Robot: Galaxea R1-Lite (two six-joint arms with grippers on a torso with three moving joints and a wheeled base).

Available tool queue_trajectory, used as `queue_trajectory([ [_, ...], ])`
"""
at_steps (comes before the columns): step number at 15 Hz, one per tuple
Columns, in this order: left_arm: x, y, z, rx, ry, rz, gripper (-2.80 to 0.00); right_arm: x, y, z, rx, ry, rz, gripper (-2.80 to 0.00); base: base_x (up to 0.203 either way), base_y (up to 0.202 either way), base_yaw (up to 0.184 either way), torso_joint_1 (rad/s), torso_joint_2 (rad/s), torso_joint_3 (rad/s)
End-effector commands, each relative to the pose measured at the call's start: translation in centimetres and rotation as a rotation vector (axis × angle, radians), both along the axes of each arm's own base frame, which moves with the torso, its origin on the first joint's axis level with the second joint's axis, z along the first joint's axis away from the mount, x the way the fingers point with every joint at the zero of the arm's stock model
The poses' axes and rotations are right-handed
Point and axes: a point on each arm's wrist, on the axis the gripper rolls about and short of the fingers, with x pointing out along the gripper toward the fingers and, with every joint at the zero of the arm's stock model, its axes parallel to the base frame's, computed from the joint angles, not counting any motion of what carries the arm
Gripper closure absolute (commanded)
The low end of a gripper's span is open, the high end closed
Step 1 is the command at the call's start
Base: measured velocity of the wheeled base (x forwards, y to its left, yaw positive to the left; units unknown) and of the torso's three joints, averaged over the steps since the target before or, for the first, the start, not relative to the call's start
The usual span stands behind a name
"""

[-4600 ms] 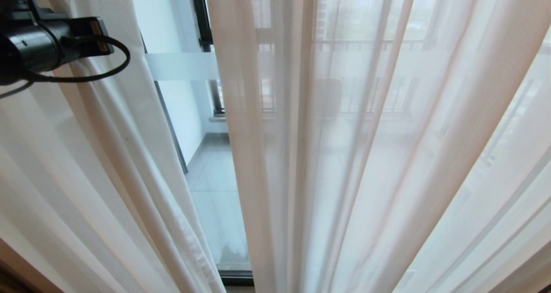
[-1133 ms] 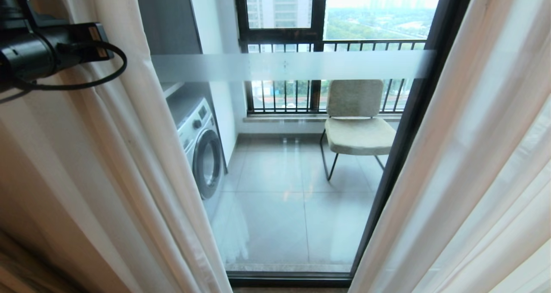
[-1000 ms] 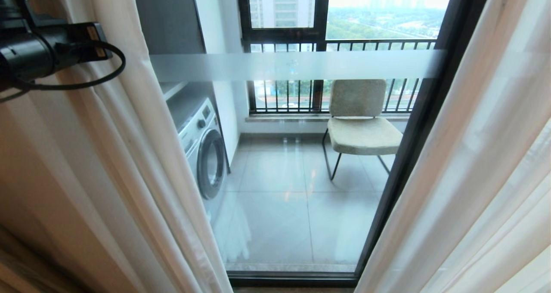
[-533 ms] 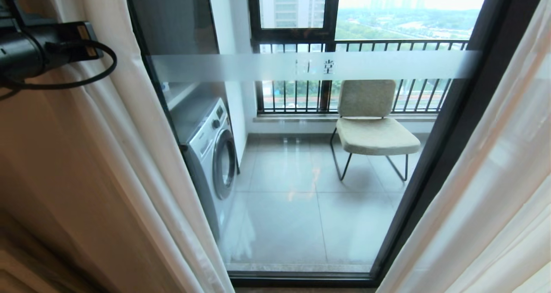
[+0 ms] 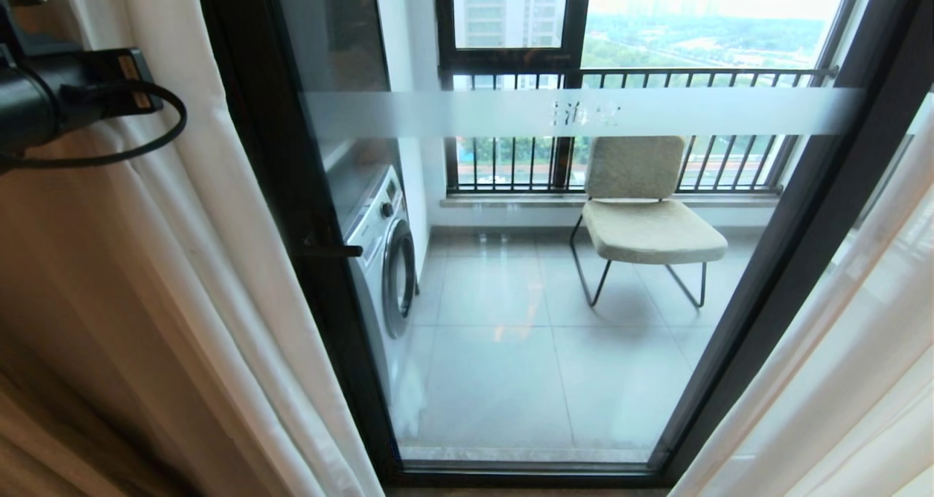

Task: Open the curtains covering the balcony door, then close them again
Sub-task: Pull the inner curtains open on both sides

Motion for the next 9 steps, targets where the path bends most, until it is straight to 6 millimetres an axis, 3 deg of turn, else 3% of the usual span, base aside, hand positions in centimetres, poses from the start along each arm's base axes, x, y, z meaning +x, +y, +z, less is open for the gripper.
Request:
queue_trajectory([
  [1,-0.5,0.0,0.3,0.0,-0.01,0.001,0.0,0.0,0.0,0.0,0.0,-0.001,0.0,0.0,0.0,0.0,0.0,0.0,0.0,0.0],
  [6,-1.1,0.8,0.7,0.001,-0.027,0.048,0.0,0.0,0.0,0.0,-0.001,-0.001,0.0,0.0,0.0,0.0,0.0,0.0,0.0,0.0],
  [9,-1.3,2.2,0.9,0.002,-0.031,0.103,0.0,0.0,0.0,0.0,-0.002,-0.001,0.0,0.0,0.0,0.0,0.0,0.0,0.0,0.0],
])
